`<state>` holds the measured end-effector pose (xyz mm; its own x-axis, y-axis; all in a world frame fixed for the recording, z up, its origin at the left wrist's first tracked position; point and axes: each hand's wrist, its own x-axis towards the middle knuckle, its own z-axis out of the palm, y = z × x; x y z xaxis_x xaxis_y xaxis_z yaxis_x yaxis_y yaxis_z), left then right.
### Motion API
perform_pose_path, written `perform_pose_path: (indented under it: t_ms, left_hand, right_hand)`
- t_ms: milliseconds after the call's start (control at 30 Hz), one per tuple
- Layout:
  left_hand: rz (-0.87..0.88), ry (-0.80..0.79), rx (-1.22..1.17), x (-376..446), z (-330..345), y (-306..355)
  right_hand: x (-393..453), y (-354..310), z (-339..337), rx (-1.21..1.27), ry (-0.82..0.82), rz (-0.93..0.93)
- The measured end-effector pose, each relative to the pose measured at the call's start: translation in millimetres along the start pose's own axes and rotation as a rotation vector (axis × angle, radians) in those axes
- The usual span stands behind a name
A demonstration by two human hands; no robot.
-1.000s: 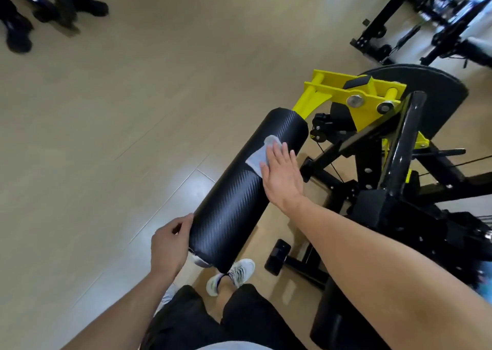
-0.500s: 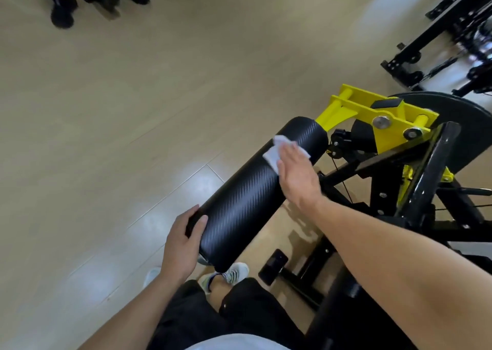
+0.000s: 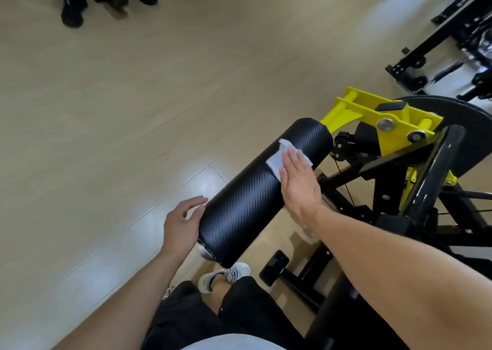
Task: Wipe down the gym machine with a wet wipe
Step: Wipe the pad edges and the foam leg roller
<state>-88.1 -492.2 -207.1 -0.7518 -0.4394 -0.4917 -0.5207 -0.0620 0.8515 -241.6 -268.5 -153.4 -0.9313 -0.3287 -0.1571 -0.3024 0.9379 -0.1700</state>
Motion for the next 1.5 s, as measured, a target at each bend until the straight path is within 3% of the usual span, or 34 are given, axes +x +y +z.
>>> perform_pose_path:
  t_ms: [67, 133, 200, 233, 300, 367, 433, 533, 667, 767, 900, 1100, 1267, 1500]
  left_hand:
    - [-0.042, -0.002, -0.019, 8.2, 1.0, 3.4]
    - [-0.094, -0.023, -0.026, 17.2, -2.8, 2.3]
    - [-0.126, -0.091, 0.005, 24.4, -7.3, -0.9]
    - [-0.134, -0.113, 0.028, 27.0, -9.3, -1.6]
    - [-0.132, -0.115, 0.078, 30.1, -10.2, 1.1]
    - [-0.107, -0.114, 0.170, 28.7, -7.9, 6.8]
    - [-0.079, -0.125, 0.246, 21.4, -2.7, 12.7]
    - [-0.041, -0.081, 0.281, 4.7, 9.3, 10.8]
    - [-0.013, 0.006, 0.308, -2.6, 19.5, 5.9]
    - [-0.016, 0.036, 0.286, -0.9, 21.9, 4.0]
    - [-0.024, 0.023, 0.276, 1.5, 21.0, 4.1]
    - [-0.036, -0.059, 0.267, 2.9, 13.6, 8.2]
    - [-0.172, -0.184, 0.189, 17.4, 1.1, 3.0]
    - [-0.081, -0.197, 0.254, 26.4, 1.3, -3.2]
  right_hand:
    - [-11.6, -17.2, 13.4, -0.005, 0.033, 0.028]
    - [-51.6, -59.7, 34.1, 0.063, 0.009, -0.252]
    - [-88.1, -88.8, 45.9, -0.006, -0.153, -0.653]
    - [-90.3, -90.7, 46.1, -0.043, -0.195, -0.776]
    - [-66.3, -70.0, 36.4, -0.093, -0.234, -0.838]
    - [-27.5, -31.3, 23.2, -0.110, -0.216, -0.687]
    - [20.4, 24.2, 10.6, -0.099, -0.099, -0.377]
    - [84.3, 99.0, -6.3, -0.088, -0.065, -0.040]
    - [108.0, 115.0, -14.6, 0.063, -0.036, 0.241]
    - [71.1, 59.4, 8.2, 0.102, 0.052, 0.236]
    - [-15.4, -28.6, 47.8, 0.187, 0.140, -0.018]
    - [-111.1, -88.9, 70.6, 0.212, 0.019, -0.279]
    - [-151.7, -134.3, 81.0, 0.257, -0.037, -0.231]
    - [-137.4, -137.7, 83.1, 0.404, 0.029, 0.065]
